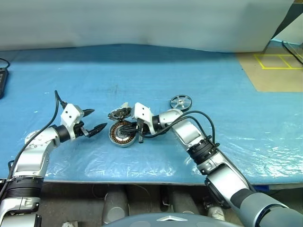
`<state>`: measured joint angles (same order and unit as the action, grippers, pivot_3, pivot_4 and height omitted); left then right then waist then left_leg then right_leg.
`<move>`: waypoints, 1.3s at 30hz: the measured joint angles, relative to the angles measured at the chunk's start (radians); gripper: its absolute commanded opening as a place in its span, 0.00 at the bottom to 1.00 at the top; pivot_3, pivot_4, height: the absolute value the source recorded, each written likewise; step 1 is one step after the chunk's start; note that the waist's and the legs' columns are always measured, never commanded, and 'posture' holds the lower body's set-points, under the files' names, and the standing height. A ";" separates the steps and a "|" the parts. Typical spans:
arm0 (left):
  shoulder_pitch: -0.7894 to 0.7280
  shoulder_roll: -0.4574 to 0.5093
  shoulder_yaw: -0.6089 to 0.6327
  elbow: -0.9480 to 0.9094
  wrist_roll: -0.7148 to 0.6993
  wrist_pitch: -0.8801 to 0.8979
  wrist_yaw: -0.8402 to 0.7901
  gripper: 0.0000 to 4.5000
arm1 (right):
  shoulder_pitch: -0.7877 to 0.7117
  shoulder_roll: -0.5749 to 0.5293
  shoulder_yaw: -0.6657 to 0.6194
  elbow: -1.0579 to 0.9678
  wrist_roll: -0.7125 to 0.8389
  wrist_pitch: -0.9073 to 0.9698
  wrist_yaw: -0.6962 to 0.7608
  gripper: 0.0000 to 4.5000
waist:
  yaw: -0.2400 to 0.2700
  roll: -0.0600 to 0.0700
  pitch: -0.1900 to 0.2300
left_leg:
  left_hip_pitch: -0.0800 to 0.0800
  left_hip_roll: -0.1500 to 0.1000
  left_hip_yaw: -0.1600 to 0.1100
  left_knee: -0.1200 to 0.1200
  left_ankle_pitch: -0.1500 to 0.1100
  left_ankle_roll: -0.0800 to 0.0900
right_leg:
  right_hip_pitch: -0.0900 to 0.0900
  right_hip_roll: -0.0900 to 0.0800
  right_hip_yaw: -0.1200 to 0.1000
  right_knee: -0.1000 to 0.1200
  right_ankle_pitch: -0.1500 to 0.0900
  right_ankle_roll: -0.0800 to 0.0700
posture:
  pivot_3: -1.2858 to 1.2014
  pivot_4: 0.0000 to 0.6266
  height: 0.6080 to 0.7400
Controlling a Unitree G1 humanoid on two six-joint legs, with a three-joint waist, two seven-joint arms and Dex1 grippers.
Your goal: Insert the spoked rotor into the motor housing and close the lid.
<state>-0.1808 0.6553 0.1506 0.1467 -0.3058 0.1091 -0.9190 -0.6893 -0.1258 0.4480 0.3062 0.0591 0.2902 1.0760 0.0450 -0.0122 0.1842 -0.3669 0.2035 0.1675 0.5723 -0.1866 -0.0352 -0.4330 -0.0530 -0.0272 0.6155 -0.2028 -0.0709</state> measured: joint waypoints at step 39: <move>-0.014 -0.029 -0.025 0.042 0.015 -0.039 0.008 1.00 | -0.049 0.000 0.025 0.087 -0.060 -0.061 -0.014 0.01 | -0.001 0.000 0.000 | 0.000 0.000 0.000 0.001 0.000 0.000 | 0.000 0.000 0.000 0.001 0.000 0.000 | 0.52 0.24 1.00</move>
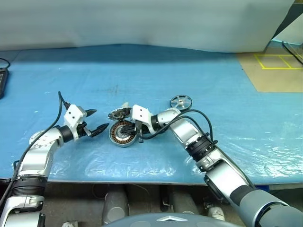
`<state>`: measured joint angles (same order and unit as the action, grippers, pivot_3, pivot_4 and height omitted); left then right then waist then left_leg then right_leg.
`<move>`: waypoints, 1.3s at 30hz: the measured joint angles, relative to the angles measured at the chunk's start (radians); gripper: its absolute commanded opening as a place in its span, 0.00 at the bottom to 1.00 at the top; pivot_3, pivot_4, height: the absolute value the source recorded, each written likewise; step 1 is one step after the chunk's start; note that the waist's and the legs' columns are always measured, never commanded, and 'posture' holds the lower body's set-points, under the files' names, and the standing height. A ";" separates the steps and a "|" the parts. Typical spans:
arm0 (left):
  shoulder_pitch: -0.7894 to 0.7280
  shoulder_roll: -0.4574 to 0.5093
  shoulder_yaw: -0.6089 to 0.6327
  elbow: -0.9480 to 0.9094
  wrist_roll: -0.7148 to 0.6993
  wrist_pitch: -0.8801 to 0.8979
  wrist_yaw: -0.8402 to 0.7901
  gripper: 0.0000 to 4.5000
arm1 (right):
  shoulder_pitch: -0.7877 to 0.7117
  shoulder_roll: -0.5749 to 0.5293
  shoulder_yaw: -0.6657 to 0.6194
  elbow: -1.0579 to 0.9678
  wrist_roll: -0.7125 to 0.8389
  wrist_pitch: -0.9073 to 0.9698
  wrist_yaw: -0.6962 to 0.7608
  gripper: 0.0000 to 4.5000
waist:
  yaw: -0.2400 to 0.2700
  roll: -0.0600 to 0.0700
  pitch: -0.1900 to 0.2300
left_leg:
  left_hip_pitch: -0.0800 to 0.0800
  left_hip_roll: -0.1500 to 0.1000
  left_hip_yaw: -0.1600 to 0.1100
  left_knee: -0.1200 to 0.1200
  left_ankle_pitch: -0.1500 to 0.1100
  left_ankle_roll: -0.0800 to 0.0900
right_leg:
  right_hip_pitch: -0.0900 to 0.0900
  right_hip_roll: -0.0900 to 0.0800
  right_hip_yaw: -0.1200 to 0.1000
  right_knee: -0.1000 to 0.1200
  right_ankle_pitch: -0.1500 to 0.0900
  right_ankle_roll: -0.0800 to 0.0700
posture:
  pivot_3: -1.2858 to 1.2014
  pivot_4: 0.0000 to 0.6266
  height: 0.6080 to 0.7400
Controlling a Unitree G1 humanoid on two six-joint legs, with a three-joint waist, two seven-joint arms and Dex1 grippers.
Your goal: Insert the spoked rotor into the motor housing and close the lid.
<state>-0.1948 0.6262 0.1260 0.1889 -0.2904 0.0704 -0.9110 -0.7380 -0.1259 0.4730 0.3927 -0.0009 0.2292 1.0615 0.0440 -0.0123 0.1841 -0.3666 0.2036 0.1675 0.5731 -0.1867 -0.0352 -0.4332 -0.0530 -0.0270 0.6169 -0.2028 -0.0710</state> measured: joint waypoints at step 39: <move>0.011 -0.004 -0.004 0.015 0.002 -0.008 0.005 1.00 | 0.027 0.006 -0.019 -0.048 0.003 0.045 -0.016 0.01 | 0.000 0.000 0.000 | 0.000 0.000 0.000 0.000 0.000 0.000 | 0.000 0.000 0.000 0.000 0.000 0.000 | 0.52 0.24 1.00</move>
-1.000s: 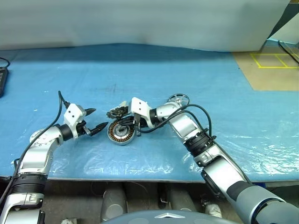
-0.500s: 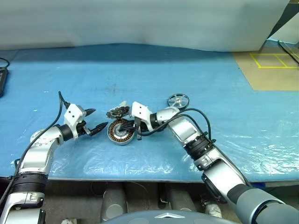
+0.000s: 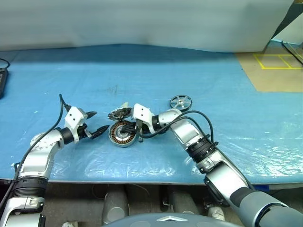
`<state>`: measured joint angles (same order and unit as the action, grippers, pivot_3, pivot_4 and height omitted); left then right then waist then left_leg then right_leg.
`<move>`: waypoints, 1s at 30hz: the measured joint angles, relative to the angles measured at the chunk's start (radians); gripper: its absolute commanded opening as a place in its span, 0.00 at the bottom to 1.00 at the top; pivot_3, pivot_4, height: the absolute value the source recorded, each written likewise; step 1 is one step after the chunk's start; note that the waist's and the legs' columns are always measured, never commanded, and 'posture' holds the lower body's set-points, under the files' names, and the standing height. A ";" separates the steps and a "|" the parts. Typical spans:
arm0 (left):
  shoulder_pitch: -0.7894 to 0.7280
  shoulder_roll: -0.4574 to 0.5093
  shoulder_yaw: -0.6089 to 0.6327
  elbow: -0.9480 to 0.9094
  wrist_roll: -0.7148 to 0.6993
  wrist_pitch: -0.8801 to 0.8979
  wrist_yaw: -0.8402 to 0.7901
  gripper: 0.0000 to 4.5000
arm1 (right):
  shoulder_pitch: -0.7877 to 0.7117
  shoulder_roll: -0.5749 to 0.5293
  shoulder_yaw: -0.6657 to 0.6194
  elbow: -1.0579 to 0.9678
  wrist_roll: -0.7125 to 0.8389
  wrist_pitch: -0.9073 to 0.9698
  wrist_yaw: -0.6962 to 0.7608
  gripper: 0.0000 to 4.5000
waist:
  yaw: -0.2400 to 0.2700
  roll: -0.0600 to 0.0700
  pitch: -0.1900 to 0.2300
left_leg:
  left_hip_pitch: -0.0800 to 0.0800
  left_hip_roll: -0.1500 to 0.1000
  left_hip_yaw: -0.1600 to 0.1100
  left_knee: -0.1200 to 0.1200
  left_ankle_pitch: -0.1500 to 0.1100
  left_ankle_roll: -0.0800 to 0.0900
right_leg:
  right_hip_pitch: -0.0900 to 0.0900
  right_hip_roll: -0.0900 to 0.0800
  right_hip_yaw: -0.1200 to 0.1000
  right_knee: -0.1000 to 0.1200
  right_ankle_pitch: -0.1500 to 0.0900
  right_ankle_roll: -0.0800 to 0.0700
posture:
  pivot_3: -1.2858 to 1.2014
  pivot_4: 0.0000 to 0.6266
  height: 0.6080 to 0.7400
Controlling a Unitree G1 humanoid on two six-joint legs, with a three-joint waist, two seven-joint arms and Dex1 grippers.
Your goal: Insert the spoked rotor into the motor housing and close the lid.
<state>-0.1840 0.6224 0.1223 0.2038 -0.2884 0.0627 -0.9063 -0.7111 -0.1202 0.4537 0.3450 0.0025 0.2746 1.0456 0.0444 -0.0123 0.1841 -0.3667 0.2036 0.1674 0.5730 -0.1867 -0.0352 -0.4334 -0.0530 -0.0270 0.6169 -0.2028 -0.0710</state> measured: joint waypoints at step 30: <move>0.002 -0.004 0.000 -0.016 0.001 0.013 0.016 1.00 | 0.016 -0.006 0.049 0.017 -0.038 -0.056 -0.004 0.01 | 0.000 0.000 0.000 | 0.002 0.000 0.000 0.000 0.000 0.000 | 0.002 0.000 0.000 0.000 0.000 0.000 | 0.52 0.24 1.00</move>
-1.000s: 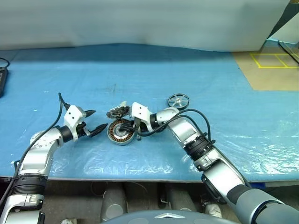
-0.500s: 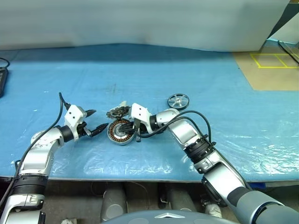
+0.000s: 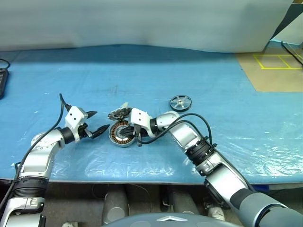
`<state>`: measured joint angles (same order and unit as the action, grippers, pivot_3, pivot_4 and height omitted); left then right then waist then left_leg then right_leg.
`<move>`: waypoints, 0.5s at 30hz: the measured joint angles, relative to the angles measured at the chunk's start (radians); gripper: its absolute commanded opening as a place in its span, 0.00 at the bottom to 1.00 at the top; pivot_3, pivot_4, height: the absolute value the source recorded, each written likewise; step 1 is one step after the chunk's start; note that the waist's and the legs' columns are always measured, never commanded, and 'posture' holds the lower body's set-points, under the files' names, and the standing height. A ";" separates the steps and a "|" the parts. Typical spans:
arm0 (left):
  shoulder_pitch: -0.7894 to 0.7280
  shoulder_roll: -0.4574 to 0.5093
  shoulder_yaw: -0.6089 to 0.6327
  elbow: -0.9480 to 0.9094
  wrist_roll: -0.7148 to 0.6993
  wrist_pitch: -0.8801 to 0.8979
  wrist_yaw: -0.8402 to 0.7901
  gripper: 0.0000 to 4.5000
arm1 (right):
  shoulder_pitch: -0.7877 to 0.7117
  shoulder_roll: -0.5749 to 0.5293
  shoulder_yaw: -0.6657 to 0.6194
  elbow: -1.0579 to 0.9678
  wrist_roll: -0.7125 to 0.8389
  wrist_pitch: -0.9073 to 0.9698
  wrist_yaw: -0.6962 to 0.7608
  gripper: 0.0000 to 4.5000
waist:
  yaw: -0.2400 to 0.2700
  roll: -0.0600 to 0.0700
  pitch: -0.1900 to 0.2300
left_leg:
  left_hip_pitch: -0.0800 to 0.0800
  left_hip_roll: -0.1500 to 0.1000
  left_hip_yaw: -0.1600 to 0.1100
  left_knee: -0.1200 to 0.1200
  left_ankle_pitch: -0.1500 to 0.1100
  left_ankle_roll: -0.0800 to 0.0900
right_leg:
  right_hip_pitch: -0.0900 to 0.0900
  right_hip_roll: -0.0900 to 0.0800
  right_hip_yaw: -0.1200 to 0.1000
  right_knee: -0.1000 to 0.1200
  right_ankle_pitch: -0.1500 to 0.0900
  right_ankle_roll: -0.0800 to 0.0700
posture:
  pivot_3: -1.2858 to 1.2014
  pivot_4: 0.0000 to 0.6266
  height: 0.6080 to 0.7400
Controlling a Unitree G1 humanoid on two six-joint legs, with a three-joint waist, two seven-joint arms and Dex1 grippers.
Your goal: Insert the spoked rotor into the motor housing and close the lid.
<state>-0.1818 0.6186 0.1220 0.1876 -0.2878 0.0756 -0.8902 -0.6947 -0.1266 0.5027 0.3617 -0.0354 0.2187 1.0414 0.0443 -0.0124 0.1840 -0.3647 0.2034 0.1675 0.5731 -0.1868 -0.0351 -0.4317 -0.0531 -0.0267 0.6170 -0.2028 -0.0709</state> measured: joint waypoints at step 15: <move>-0.003 0.000 0.000 0.001 0.002 -0.001 0.001 1.00 | -0.008 -0.034 -0.020 -0.017 0.026 0.055 0.046 0.01 | 0.002 0.000 0.000 | 0.001 0.000 0.000 0.000 0.000 0.000 | 0.001 0.000 0.000 0.000 0.000 0.000 | 0.52 0.24 1.00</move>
<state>-0.1844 0.6186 0.1220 0.1885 -0.2862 0.0745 -0.8895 -0.7024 -0.1606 0.4826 0.3446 -0.0092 0.2741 1.0878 0.0459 -0.0125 0.1840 -0.3642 0.2032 0.1675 0.5731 -0.1869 -0.0349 -0.4308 -0.0533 -0.0266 0.6169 -0.2028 -0.0709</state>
